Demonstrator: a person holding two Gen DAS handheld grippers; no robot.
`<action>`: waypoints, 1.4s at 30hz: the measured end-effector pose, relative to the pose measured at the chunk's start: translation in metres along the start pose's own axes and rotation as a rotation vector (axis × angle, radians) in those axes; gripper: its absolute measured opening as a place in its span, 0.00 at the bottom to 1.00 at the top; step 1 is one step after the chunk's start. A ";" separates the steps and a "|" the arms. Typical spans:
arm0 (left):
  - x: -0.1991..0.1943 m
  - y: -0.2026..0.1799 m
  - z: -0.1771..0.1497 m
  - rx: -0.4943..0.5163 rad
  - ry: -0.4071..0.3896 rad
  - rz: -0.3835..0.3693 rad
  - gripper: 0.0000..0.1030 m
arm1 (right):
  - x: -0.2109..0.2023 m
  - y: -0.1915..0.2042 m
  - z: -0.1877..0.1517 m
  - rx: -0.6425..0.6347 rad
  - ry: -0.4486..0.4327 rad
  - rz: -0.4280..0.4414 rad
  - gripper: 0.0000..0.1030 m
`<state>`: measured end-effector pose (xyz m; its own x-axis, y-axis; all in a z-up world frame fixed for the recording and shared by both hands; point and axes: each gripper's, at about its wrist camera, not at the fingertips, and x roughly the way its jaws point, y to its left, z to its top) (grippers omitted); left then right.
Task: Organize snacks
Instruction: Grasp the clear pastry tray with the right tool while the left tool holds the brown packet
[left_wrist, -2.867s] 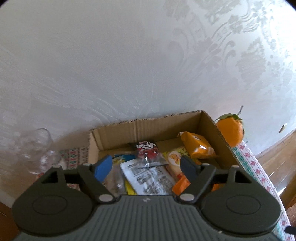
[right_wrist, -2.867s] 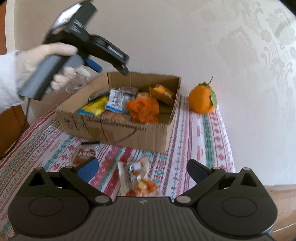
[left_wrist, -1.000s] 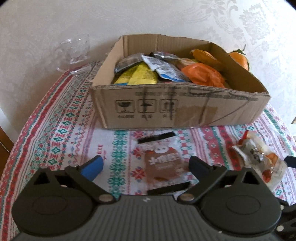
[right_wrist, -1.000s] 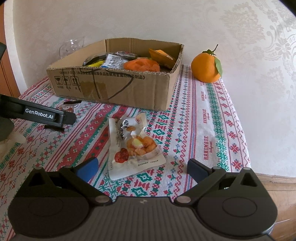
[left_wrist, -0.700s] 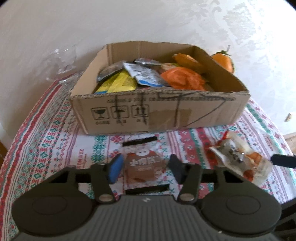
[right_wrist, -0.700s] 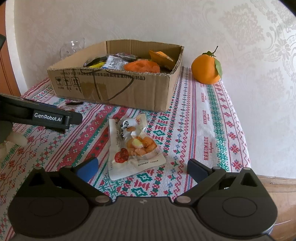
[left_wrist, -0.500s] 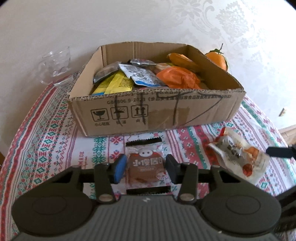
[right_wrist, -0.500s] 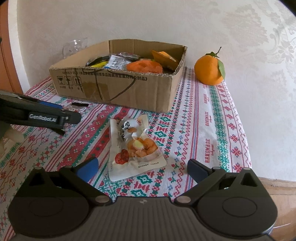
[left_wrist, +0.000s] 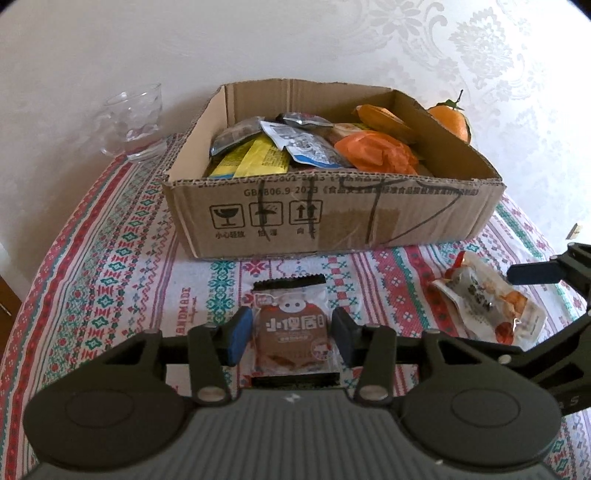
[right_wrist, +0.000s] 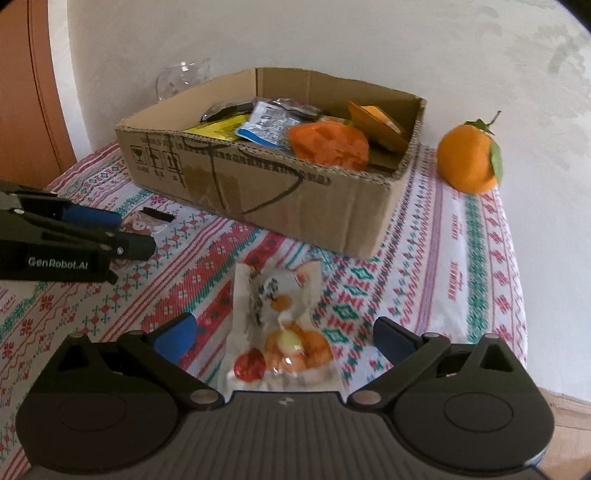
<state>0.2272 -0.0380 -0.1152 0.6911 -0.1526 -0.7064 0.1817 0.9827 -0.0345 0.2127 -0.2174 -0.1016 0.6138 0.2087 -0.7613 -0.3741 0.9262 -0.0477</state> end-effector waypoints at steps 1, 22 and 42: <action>0.000 0.000 0.000 -0.004 0.003 0.006 0.46 | 0.000 0.001 0.001 -0.005 -0.001 0.001 0.94; -0.007 0.001 0.001 0.017 0.024 -0.024 0.43 | -0.020 0.003 0.004 0.034 -0.016 -0.009 0.34; -0.022 -0.002 0.002 0.050 0.022 -0.056 0.42 | -0.033 0.004 -0.005 0.022 -0.001 0.003 0.51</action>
<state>0.2134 -0.0371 -0.0981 0.6638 -0.2043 -0.7195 0.2548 0.9662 -0.0393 0.1874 -0.2225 -0.0802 0.6134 0.2122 -0.7607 -0.3608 0.9321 -0.0310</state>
